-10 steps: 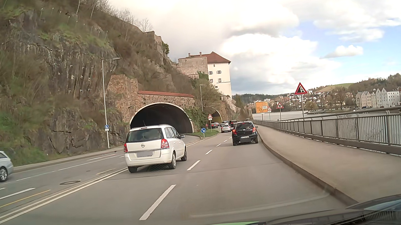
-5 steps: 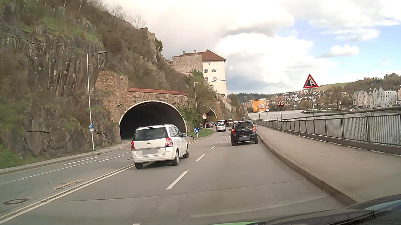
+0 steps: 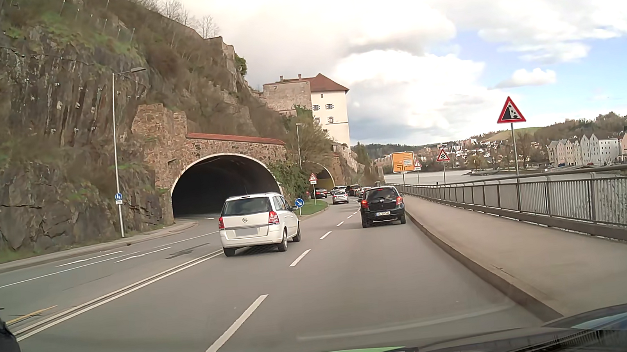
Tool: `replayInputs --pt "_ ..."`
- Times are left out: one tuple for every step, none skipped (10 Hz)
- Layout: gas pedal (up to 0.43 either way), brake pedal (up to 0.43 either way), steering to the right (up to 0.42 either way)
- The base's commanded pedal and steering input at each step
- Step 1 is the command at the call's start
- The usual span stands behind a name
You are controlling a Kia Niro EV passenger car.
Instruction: Follow the waypoints while adhering to traffic rules and regulations
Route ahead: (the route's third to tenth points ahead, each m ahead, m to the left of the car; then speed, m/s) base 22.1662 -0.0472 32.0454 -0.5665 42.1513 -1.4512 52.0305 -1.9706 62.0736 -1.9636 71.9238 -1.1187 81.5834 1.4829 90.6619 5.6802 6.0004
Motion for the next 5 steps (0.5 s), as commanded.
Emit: replayInputs --pt "0.000 0.110 0.019" --pt "0.000 0.116 0.020" --pt "0.000 0.128 0.022" --pt "0.000 0.140 0.023" --pt "0.000 0.140 0.023"
